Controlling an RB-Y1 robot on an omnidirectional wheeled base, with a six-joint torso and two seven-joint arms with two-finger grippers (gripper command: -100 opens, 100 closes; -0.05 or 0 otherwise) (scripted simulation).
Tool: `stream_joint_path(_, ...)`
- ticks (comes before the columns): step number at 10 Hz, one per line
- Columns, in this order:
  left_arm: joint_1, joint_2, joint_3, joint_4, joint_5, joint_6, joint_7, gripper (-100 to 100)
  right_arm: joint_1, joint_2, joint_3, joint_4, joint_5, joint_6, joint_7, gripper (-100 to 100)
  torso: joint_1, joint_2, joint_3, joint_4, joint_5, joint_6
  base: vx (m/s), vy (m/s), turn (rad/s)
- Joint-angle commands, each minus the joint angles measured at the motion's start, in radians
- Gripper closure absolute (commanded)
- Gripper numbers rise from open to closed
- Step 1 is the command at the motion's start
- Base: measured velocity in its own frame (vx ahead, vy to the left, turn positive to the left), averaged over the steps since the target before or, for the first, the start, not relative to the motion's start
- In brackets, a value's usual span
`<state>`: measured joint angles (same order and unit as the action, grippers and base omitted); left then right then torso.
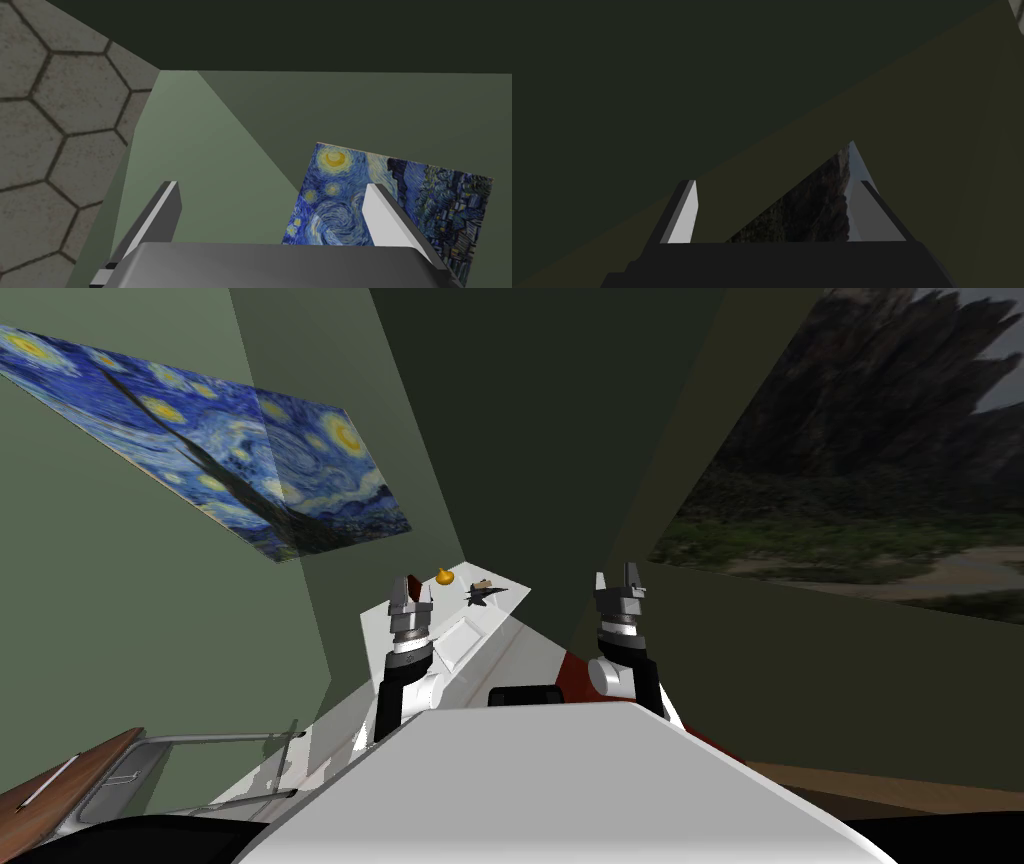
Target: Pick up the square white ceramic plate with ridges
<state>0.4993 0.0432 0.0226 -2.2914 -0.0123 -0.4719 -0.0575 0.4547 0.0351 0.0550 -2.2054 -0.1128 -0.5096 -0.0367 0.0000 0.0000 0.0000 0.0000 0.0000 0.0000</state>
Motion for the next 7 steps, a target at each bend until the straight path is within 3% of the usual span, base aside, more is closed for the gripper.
stream_joint_path(1,-0.005,0.025,0.002,0.043,0.011,0.007,0.003,-100,0.000,0.000,0.000,0.000,0.000,0.000,0.000,0,0.000,0.000,0.000,0.000,0.000,0.000,0.018,-0.042,0.033)
stream_joint_path(7,-0.024,0.071,0.011,0.207,0.053,0.035,0.017,-100,0.000,0.000,0.000,0.000,0.000,0.000,0.000,0,-0.005,-0.002,-0.001,-0.001,-0.001,0.000,0.037,-0.078,0.037)
